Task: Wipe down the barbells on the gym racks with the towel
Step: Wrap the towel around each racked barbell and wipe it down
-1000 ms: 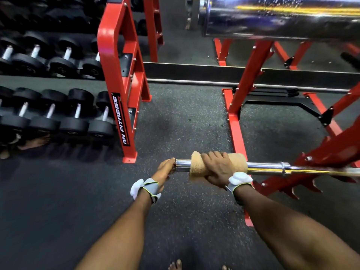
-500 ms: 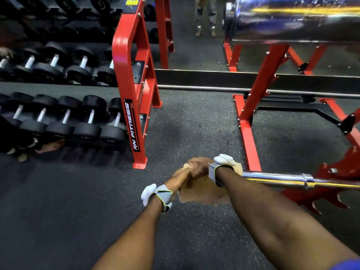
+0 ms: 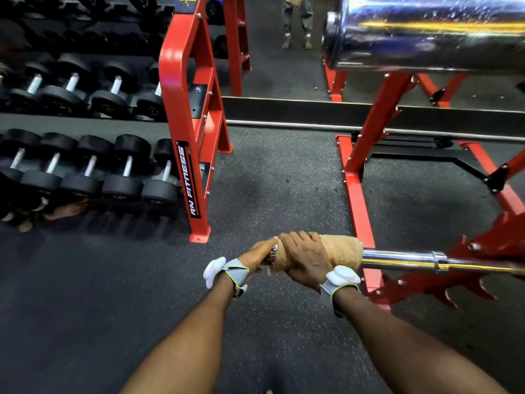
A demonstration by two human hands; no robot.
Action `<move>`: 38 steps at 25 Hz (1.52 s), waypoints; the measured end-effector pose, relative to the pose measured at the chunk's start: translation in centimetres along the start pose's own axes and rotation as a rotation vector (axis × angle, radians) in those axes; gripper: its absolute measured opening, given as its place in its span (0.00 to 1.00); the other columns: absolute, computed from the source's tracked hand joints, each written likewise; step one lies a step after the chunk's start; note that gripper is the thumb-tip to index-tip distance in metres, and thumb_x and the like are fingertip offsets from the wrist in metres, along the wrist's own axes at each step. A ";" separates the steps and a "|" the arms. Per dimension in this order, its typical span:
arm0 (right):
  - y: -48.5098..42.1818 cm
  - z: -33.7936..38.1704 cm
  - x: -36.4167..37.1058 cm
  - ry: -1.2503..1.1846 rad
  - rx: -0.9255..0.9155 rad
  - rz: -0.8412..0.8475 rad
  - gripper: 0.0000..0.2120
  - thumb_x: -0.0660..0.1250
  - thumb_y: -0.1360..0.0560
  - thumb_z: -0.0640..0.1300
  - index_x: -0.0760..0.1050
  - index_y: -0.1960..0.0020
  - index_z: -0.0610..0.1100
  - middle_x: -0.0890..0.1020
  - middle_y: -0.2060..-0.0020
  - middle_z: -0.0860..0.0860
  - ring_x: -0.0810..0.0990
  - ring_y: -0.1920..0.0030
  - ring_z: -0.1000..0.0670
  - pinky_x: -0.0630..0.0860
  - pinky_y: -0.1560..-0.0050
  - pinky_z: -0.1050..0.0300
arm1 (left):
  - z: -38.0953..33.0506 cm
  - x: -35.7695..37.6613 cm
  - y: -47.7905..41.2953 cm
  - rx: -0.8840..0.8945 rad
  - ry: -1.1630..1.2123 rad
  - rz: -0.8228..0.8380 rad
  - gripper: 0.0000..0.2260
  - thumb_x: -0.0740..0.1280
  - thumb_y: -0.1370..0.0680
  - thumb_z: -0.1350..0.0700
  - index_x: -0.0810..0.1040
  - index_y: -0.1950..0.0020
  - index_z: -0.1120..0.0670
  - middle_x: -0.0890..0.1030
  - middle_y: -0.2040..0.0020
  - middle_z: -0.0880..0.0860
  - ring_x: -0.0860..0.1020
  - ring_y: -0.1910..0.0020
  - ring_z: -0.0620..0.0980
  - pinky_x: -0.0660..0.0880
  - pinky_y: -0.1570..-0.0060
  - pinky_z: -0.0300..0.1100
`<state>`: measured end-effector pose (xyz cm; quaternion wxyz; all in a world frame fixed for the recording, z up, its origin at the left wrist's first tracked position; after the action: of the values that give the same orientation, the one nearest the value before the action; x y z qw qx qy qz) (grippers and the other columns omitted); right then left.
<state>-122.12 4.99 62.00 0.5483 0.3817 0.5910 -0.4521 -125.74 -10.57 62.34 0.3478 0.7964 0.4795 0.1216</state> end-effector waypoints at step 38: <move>0.5 -6.4 -3.4 -0.156 0.178 0.496 0.27 0.68 0.37 0.65 0.71 0.44 0.50 0.82 0.46 0.51 0.80 0.46 0.43 0.73 0.50 0.49 | -0.2 1.3 0.5 0.036 0.171 -0.016 0.07 0.61 0.19 0.44 0.74 0.48 0.45 0.77 0.44 0.47 0.74 0.47 0.47 0.66 0.54 0.43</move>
<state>-123.20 11.38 65.22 0.6504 0.5253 0.3935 -0.3823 -124.80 -9.51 62.64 0.2920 0.7854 0.5161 0.1776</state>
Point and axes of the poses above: each hand's wrist, its own y-axis away from the middle knuckle, its own x-axis out of the palm, z = x × y, the point moved 2 cm from there along -y, towards the middle knuckle
